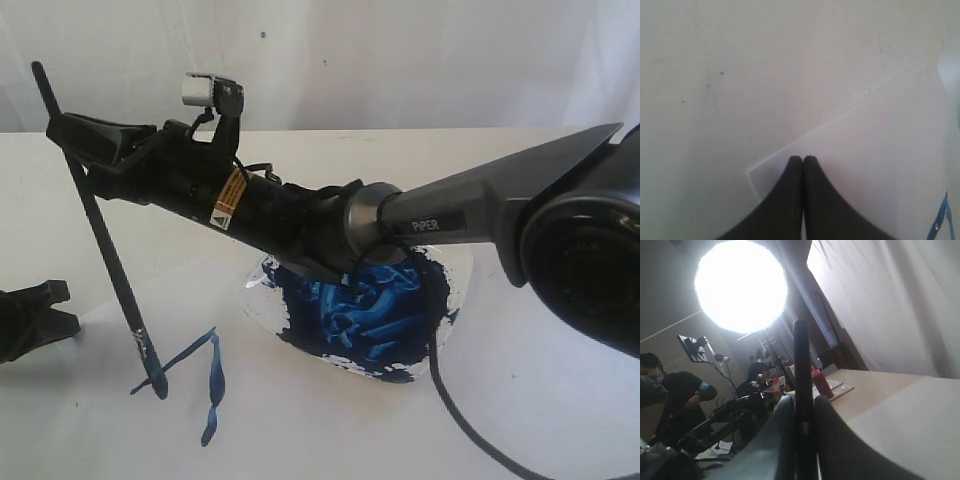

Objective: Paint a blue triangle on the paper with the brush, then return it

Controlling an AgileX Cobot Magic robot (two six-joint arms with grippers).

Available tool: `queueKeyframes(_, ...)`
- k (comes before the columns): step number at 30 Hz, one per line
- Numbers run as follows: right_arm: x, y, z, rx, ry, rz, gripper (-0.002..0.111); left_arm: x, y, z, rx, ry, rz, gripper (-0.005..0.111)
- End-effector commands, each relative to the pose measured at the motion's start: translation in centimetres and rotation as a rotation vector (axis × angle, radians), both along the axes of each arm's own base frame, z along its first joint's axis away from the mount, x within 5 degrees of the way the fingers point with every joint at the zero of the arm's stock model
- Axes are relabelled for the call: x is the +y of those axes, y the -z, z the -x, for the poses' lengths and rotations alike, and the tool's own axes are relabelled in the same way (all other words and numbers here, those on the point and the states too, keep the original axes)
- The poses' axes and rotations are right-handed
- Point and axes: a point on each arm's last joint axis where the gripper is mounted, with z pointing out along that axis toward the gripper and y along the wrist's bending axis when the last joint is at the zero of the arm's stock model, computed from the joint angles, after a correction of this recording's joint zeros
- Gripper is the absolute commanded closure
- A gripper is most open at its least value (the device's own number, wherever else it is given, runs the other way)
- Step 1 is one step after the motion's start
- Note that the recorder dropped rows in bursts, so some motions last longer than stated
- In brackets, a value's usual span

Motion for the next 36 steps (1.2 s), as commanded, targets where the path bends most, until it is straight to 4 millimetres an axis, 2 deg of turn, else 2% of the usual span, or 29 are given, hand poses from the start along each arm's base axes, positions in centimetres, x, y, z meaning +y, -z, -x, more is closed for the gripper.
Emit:
queueKeyframes(1, 0.6, -0.4, -0.8, -0.013, 0.026, -0.036, 0.108, 0.9, 1.0, 0.4, 0.075, -0.036, -0.104, 0.107)
queueKeyframes(10, 1.6, 0.0, -1.8, 0.019, 0.042, -0.04, 0.108, 0.9, 1.0, 0.4, 0.075, -0.036, -0.104, 0.107)
queueKeyframes(18, 2.0, 1.7, -1.8, 0.072, 0.038, -0.042, 0.108, 0.9, 1.0, 0.4, 0.075, -0.036, -0.104, 0.107)
queueKeyframes(29, 2.0, 0.9, -0.3, 0.109, -0.151, -0.013, 0.108, 0.9, 1.0, 0.4, 0.075, -0.036, -0.104, 0.107)
queueKeyframes(36, 1.1, 1.2, -0.5, 0.132, -0.222, 0.057, 0.108, 0.9, 1.0, 0.4, 0.075, -0.036, -0.104, 0.107)
